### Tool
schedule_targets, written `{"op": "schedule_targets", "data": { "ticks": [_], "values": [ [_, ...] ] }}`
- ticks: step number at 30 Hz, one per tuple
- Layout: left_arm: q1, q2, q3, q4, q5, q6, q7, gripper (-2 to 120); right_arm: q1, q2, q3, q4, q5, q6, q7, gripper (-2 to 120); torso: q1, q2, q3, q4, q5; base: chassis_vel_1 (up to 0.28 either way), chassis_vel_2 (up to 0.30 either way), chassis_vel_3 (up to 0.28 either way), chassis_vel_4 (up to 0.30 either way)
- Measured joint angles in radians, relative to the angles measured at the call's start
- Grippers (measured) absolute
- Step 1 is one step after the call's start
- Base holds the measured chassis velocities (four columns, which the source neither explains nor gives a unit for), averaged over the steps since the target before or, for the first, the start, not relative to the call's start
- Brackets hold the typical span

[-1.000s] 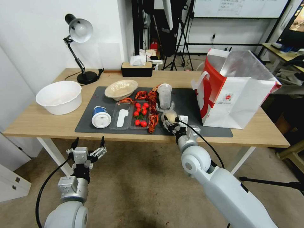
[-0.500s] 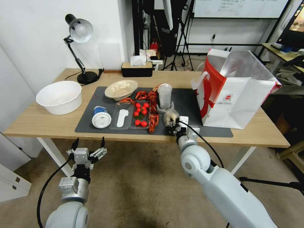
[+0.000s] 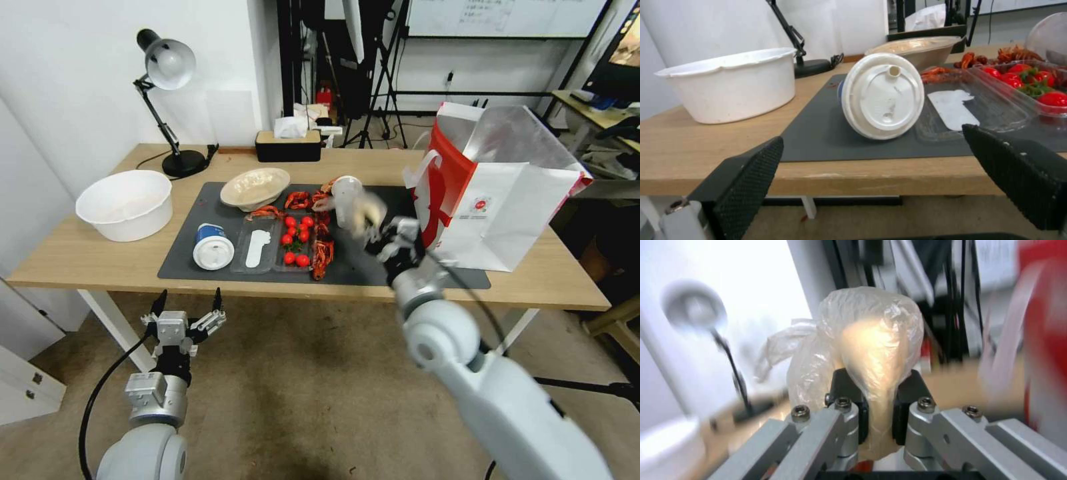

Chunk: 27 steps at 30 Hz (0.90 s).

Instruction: Pick up the trash from the table and place it into the takeout bag.

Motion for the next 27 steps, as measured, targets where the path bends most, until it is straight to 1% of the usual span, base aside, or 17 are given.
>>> {"op": "schedule_targets", "data": {
  "ticks": [1,2,3,5,6,9,10,12,13,15,16,17,18,20,24,26,27],
  "values": [
    [0.000,-0.001,0.002,0.000,0.002,0.000,0.000,100,0.016,-0.025,0.043,0.029,0.009,0.022,-0.020,7,0.000,0.000,0.000,-0.0001,0.0003,0.000,0.000,0.000,0.000],
    [0.000,-0.001,0.002,0.000,0.002,0.000,0.000,100,0.016,-0.025,0.043,0.029,0.009,0.022,-0.020,7,0.000,0.000,0.000,-0.0001,0.0003,0.000,0.000,0.000,0.000],
    [0.000,-0.003,0.004,0.000,0.004,0.000,0.000,100,0.040,-0.051,0.083,0.051,0.020,0.031,-0.018,7,0.000,0.000,0.000,0.0002,0.0001,0.000,0.000,0.000,0.000],
    [0.000,-0.004,0.007,-0.002,0.008,0.001,0.000,100,0.087,-0.097,0.151,0.062,0.031,0.013,0.021,7,0.000,0.000,0.000,0.0002,0.0001,0.000,0.000,0.000,0.000],
    [0.000,-0.004,0.007,-0.002,0.008,0.001,0.000,100,0.087,-0.097,0.151,0.062,0.031,0.013,0.021,7,0.000,0.000,0.000,0.0002,0.0001,0.000,0.000,0.000,0.000],
    [0.003,-0.005,0.009,-0.007,0.010,0.001,0.001,100,0.147,-0.140,0.210,0.041,0.062,-0.034,0.094,7,0.000,0.000,0.000,0.0000,0.0003,0.000,0.000,0.000,0.000],
    [0.003,-0.005,0.009,-0.007,0.010,0.001,0.001,100,0.147,-0.140,0.210,0.041,0.062,-0.034,0.094,7,0.000,0.000,0.000,0.0000,0.0003,0.000,0.000,0.000,0.000],
    [0.007,-0.005,0.010,-0.011,0.012,0.001,0.001,100,0.193,-0.156,0.233,0.015,0.110,-0.103,0.180,7,0.000,0.000,0.000,0.0002,0.0002,0.000,0.000,0.000,0.000],
    [0.007,-0.005,0.010,-0.011,0.012,0.001,0.001,100,0.193,-0.156,0.233,0.015,0.110,-0.103,0.180,7,0.000,0.000,0.000,0.0002,0.0002,0.000,0.000,0.000,0.000],
    [0.010,-0.005,0.011,-0.016,0.012,0.001,0.002,100,0.237,-0.165,0.238,-0.020,0.172,-0.180,0.280,7,0.000,0.000,0.000,0.0001,0.0002,0.000,0.000,0.000,0.000],
    [0.011,-0.005,0.011,-0.017,0.012,0.001,0.002,100,0.249,-0.166,0.238,-0.033,0.191,-0.200,0.308,7,0.000,0.000,0.000,0.0002,0.0002,0.000,0.000,0.000,0.000],
    [0.011,-0.005,0.011,-0.017,0.012,0.001,0.002,100,0.249,-0.166,0.238,-0.033,0.191,-0.200,0.308,7,0.000,0.000,0.000,0.0002,0.0002,0.000,0.000,0.000,0.000],
    [0.012,-0.005,0.010,-0.018,0.013,0.000,0.002,100,0.269,-0.166,0.234,-0.059,0.218,-0.232,0.354,7,0.000,0.000,0.000,0.0001,0.0001,0.000,0.000,0.000,0.000],
    [0.015,-0.005,0.010,-0.021,0.013,-0.001,0.002,100,0.284,-0.157,0.226,-0.085,0.232,-0.260,0.394,7,0.000,0.000,0.000,0.0003,0.0002,0.000,0.000,0.000,0.000],
    [0.018,-0.006,0.009,-0.022,0.014,-0.003,0.002,100,0.292,-0.142,0.221,-0.096,0.239,-0.287,0.426,8,0.000,0.000,0.000,0.0002,0.0001,0.000,0.000,0.000,0.000],
    [0.019,-0.006,0.008,-0.022,0.014,-0.005,0.002,100,0.294,-0.139,0.221,-0.097,0.242,-0.292,0.432,11,0.000,0.000,0.000,0.0002,0.0000,0.000,0.000,0.000,0.000],
    [0.020,-0.006,0.008,-0.022,0.014,-0.005,0.002,100,0.298,-0.137,0.221,-0.102,0.245,-0.298,0.439,16,0.000,0.000,0.000,0.0002,0.0001,0.000,0.000,0.000,0.000]
  ]
}}
